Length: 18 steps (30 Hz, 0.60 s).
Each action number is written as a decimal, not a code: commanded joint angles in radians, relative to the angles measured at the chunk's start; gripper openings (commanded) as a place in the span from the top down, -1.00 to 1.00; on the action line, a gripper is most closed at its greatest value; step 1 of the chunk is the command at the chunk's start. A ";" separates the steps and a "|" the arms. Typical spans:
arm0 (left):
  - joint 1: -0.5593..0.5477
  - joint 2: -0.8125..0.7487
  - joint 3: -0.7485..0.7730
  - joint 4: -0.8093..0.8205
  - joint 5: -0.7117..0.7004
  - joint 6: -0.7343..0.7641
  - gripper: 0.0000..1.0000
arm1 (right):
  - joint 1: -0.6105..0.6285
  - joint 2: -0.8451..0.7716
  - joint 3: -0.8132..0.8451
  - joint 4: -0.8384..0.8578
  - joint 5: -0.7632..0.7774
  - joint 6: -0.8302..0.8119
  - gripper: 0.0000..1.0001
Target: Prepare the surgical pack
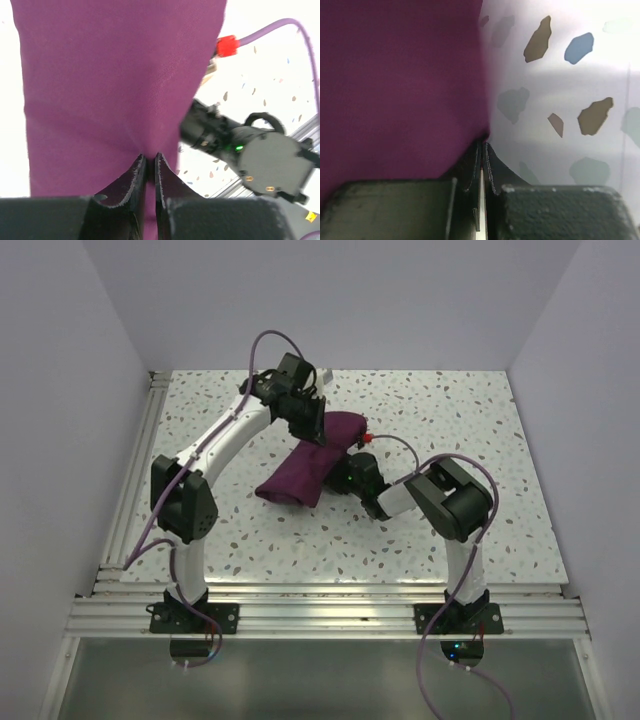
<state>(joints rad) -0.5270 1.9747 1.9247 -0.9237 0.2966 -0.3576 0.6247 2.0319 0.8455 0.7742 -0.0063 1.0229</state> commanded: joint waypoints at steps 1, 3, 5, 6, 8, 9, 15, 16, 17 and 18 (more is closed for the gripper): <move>-0.001 -0.083 0.094 0.083 0.099 -0.029 1.00 | 0.026 0.024 0.041 -0.012 0.042 -0.012 1.00; 0.001 -0.091 0.071 0.097 0.102 -0.029 1.00 | 0.035 0.025 0.038 0.019 0.046 -0.012 1.00; -0.001 -0.103 0.051 0.115 0.105 -0.030 1.00 | 0.040 0.034 0.017 0.055 0.055 0.003 1.00; 0.001 -0.108 0.030 0.121 0.110 -0.032 1.00 | 0.038 0.040 0.007 0.103 0.060 0.022 1.00; -0.001 -0.117 0.005 0.137 0.110 -0.034 1.00 | 0.038 0.048 -0.020 0.155 0.072 0.034 1.00; -0.001 -0.119 0.000 0.138 0.110 -0.034 1.00 | 0.038 0.059 -0.023 0.184 0.075 0.042 1.00; 0.001 -0.137 -0.079 0.172 0.090 -0.024 1.00 | 0.038 0.059 -0.017 0.129 0.103 0.051 0.93; 0.001 -0.142 -0.090 0.177 0.085 -0.023 1.00 | 0.036 0.057 -0.037 0.134 0.109 0.052 0.92; 0.001 -0.142 -0.105 0.186 0.078 -0.021 1.00 | 0.038 0.059 -0.042 0.137 0.109 0.052 0.86; 0.002 -0.143 -0.105 0.184 0.066 -0.020 1.00 | 0.038 0.060 -0.042 0.132 0.106 0.048 0.81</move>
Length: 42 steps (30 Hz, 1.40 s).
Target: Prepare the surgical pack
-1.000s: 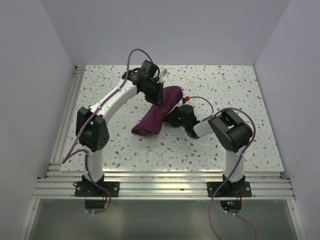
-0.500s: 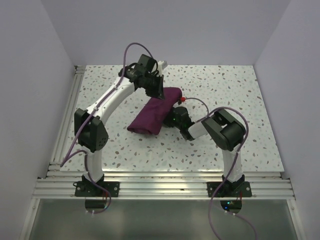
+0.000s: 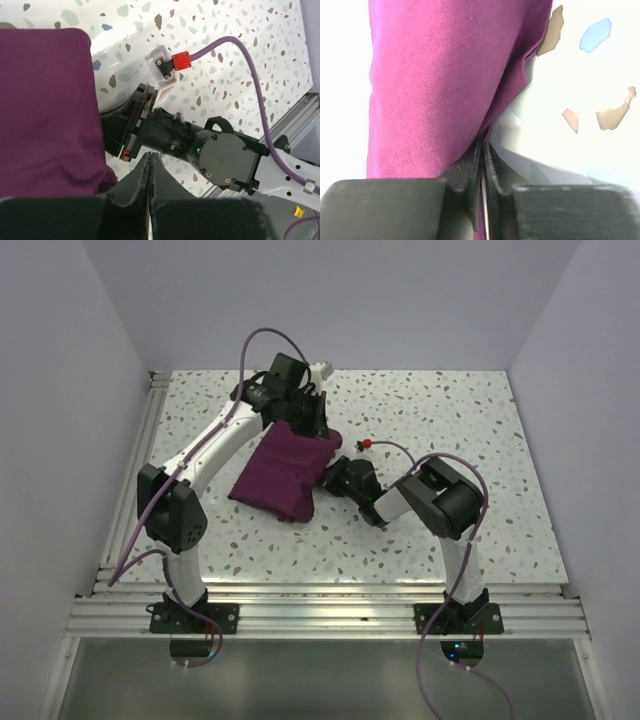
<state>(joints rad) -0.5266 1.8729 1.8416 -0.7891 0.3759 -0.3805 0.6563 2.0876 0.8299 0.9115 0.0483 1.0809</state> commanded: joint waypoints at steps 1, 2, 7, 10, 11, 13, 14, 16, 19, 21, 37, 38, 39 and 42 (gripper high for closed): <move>0.004 -0.038 -0.022 0.048 -0.026 0.006 1.00 | 0.006 0.009 -0.022 -0.014 0.051 -0.012 0.72; 0.002 -0.038 -0.021 0.038 -0.041 0.011 1.00 | 0.006 0.006 -0.021 -0.032 0.050 -0.010 0.62; 0.005 -0.063 -0.065 0.010 -0.233 0.060 0.73 | 0.005 -0.066 -0.069 -0.170 0.093 -0.009 0.42; -0.001 -0.080 -0.128 0.019 -0.304 0.086 0.43 | 0.003 -0.104 -0.068 -0.324 0.110 -0.012 0.03; -0.006 -0.084 -0.143 0.019 -0.345 0.091 0.34 | 0.003 -0.136 -0.068 -0.400 0.117 -0.015 -0.15; -0.010 -0.089 -0.185 0.028 -0.374 0.097 0.29 | 0.003 -0.185 -0.092 -0.436 0.140 -0.016 -0.32; -0.010 -0.090 -0.197 0.030 -0.403 0.097 0.28 | 0.003 -0.204 -0.106 -0.439 0.150 -0.016 -0.34; -0.009 -0.101 -0.223 0.047 -0.436 0.097 0.26 | -0.003 -0.237 -0.143 -0.439 0.151 -0.025 -0.33; -0.006 -0.118 -0.240 0.062 -0.462 0.092 0.19 | -0.012 -0.302 -0.161 -0.468 0.140 -0.052 -0.29; -0.006 -0.127 -0.251 0.073 -0.430 0.095 0.15 | -0.018 -0.345 -0.164 -0.490 0.137 -0.076 -0.23; -0.151 0.091 -0.151 -0.021 -0.647 0.147 0.17 | -0.076 -0.561 -0.221 -0.629 0.125 -0.137 0.11; -0.151 0.098 -0.150 -0.021 -0.672 0.141 0.17 | -0.075 -0.573 -0.227 -0.632 0.125 -0.141 0.11; -0.153 0.112 -0.150 -0.019 -0.681 0.140 0.18 | -0.081 -0.587 -0.238 -0.635 0.124 -0.145 0.10; -0.153 0.138 -0.150 -0.019 -0.730 0.126 0.19 | -0.087 -0.633 -0.253 -0.648 0.122 -0.153 0.09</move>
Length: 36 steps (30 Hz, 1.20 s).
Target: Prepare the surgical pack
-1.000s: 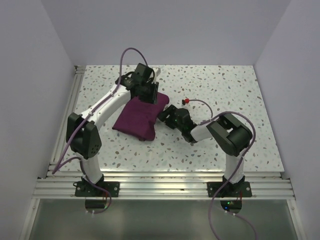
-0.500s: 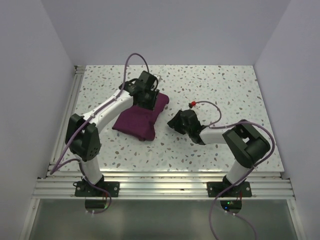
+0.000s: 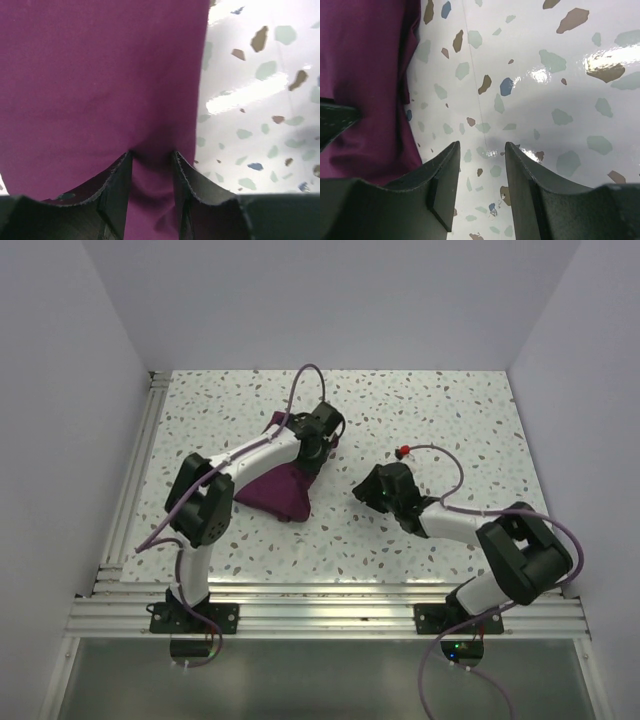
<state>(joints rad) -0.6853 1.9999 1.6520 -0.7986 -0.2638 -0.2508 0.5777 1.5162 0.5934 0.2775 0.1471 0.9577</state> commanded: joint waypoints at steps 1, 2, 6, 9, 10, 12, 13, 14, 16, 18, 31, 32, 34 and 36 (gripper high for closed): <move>0.006 0.019 0.040 -0.010 -0.098 -0.005 0.19 | -0.010 -0.073 -0.020 -0.021 0.022 -0.031 0.09; 0.006 0.033 0.040 -0.010 -0.094 -0.007 0.20 | -0.013 -0.094 -0.024 -0.026 0.023 -0.033 0.08; 0.000 0.059 0.023 -0.004 -0.071 -0.010 0.28 | -0.024 -0.129 -0.033 -0.040 0.022 -0.034 0.08; -0.003 0.083 0.012 -0.004 -0.068 -0.016 0.33 | -0.032 -0.142 -0.040 -0.043 0.017 -0.036 0.08; -0.005 0.088 0.009 -0.004 -0.068 -0.018 0.39 | -0.033 -0.145 -0.041 -0.043 0.016 -0.037 0.08; -0.005 0.106 0.000 -0.007 -0.069 -0.025 0.49 | -0.036 -0.145 -0.046 -0.040 0.013 -0.039 0.08; -0.006 0.112 -0.001 -0.007 -0.071 -0.030 0.51 | -0.036 -0.143 -0.046 -0.038 0.011 -0.036 0.08; -0.005 0.128 -0.003 -0.007 -0.063 -0.034 0.50 | -0.038 -0.143 -0.047 -0.035 0.009 -0.036 0.08; -0.005 0.146 -0.003 -0.027 -0.061 -0.044 0.44 | -0.038 -0.143 -0.049 -0.032 0.005 -0.037 0.08; -0.005 0.157 -0.020 -0.024 -0.061 -0.051 0.35 | -0.039 -0.143 -0.052 -0.031 0.005 -0.037 0.07; -0.003 0.151 -0.044 -0.002 -0.054 -0.056 1.00 | -0.050 -0.162 -0.061 -0.034 0.002 -0.042 0.09; -0.003 0.136 -0.017 -0.022 -0.054 -0.054 1.00 | -0.050 -0.163 -0.060 -0.034 -0.003 -0.043 0.09; 0.001 0.116 0.011 -0.030 -0.001 -0.045 1.00 | -0.050 -0.154 -0.057 -0.034 -0.007 -0.048 0.10; 0.012 0.068 0.046 -0.028 0.044 -0.042 1.00 | -0.050 -0.136 -0.053 -0.026 -0.021 -0.047 0.12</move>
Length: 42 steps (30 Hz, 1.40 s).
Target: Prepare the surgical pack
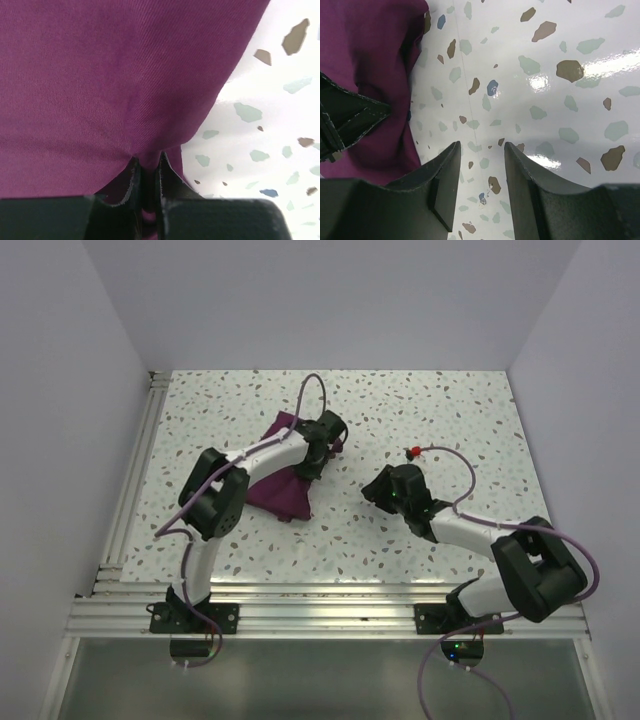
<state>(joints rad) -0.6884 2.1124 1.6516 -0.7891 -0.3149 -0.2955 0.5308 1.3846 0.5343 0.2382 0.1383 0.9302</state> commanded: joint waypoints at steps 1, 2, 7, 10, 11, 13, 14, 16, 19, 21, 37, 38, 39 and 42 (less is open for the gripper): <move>0.018 -0.060 0.060 -0.038 0.150 0.002 1.00 | -0.003 0.002 0.006 0.029 -0.020 -0.021 0.12; 0.021 -0.083 0.094 -0.041 0.186 0.002 1.00 | -0.003 0.008 0.006 0.038 -0.028 -0.022 0.13; 0.046 -0.121 0.246 -0.096 0.338 -0.019 1.00 | -0.003 0.076 0.007 0.136 -0.097 -0.045 0.14; 0.067 -0.143 0.312 -0.107 0.422 -0.034 1.00 | -0.002 0.102 -0.003 0.223 -0.137 -0.054 0.04; 0.081 -0.158 0.318 -0.099 0.456 -0.039 1.00 | -0.003 0.109 -0.016 0.254 -0.137 -0.054 0.03; 0.093 -0.175 0.312 -0.085 0.485 -0.054 1.00 | -0.003 0.113 -0.026 0.277 -0.137 -0.057 0.01; 0.102 -0.193 0.288 -0.061 0.500 -0.059 1.00 | -0.002 0.116 -0.037 0.291 -0.137 -0.060 0.00; 0.128 -0.218 0.251 -0.024 0.566 -0.080 1.00 | -0.002 0.117 -0.043 0.334 -0.137 -0.070 -0.04; 0.148 -0.255 0.202 0.024 0.608 -0.094 1.00 | -0.003 0.137 -0.074 0.424 -0.156 -0.073 -0.21; 0.147 -0.256 0.205 0.021 0.620 -0.094 1.00 | -0.003 0.145 -0.073 0.443 -0.152 -0.083 -0.25; 0.147 -0.290 0.194 0.004 0.652 -0.082 1.00 | -0.041 0.148 -0.065 0.538 -0.187 -0.091 -0.39; 0.148 -0.292 0.191 0.004 0.654 -0.082 1.00 | -0.048 0.142 -0.066 0.532 -0.184 -0.088 -0.40; 0.147 -0.293 0.189 0.005 0.657 -0.082 1.00 | -0.055 0.137 -0.068 0.524 -0.187 -0.088 -0.41; 0.147 -0.296 0.182 0.013 0.669 -0.082 1.00 | -0.086 0.134 -0.074 0.530 -0.212 -0.077 -0.42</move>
<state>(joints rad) -0.5419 1.9148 1.8179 -0.8700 0.3122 -0.3832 0.4702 1.5547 0.4671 0.7223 -0.0502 0.8635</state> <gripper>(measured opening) 0.094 0.709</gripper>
